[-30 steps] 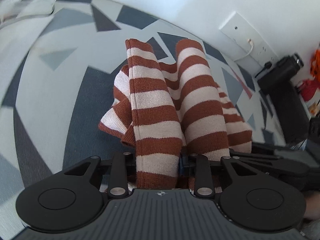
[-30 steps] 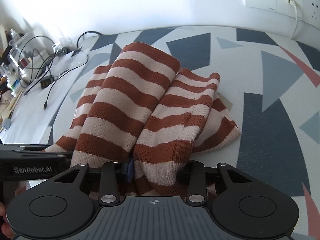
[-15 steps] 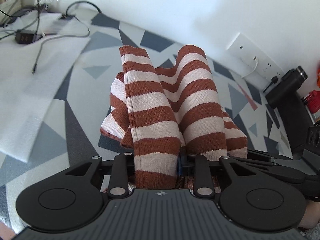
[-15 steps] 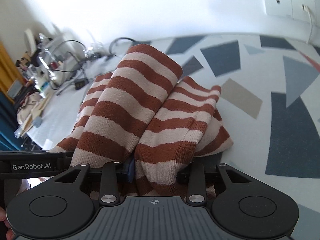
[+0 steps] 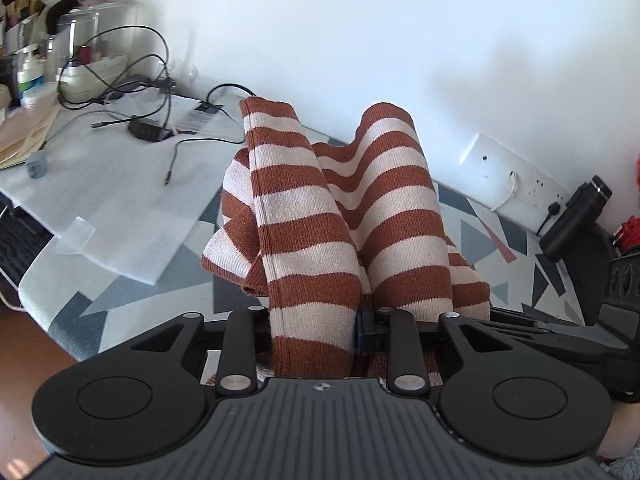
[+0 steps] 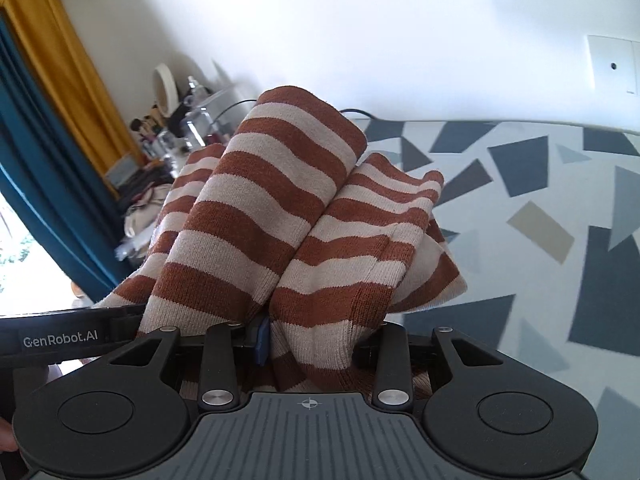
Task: Fold clothes
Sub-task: 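Carry the lifted striped top with both grippers toward the beige chair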
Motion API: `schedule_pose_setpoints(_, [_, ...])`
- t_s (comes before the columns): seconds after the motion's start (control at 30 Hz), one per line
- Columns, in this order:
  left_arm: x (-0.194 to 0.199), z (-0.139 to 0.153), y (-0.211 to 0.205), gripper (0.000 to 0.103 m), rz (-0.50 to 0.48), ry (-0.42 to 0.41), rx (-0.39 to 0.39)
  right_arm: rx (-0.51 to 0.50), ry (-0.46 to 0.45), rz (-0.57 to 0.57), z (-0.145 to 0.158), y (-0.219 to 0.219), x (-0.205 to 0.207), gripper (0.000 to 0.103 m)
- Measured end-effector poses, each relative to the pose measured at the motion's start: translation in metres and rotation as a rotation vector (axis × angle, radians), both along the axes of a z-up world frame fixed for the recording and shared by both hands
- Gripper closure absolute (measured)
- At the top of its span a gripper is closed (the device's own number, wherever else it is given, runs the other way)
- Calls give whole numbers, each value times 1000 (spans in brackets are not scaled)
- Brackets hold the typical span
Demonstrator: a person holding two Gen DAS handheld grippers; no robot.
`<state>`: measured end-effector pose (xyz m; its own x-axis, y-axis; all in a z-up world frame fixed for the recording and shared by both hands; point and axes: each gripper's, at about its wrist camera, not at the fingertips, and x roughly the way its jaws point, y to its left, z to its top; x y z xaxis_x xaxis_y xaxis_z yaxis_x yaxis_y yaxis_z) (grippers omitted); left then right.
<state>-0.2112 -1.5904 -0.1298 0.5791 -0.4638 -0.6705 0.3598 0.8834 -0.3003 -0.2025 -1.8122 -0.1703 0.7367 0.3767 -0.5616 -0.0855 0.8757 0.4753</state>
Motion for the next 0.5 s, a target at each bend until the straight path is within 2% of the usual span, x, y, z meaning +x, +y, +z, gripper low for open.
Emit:
schedule_pose_setpoints(0.17, [3, 8, 39, 75, 54, -29, -48, -42, -32, 50, 19, 30, 8, 71])
schedule_pose_setpoints(0.3, [21, 15, 86, 75, 93, -60, -65, -63, -67, 88, 32, 70, 29, 71])
schedule_pose_setpoints(0.5, [61, 13, 179, 75, 179, -79, -98, -88, -85, 155, 41, 160, 82, 71])
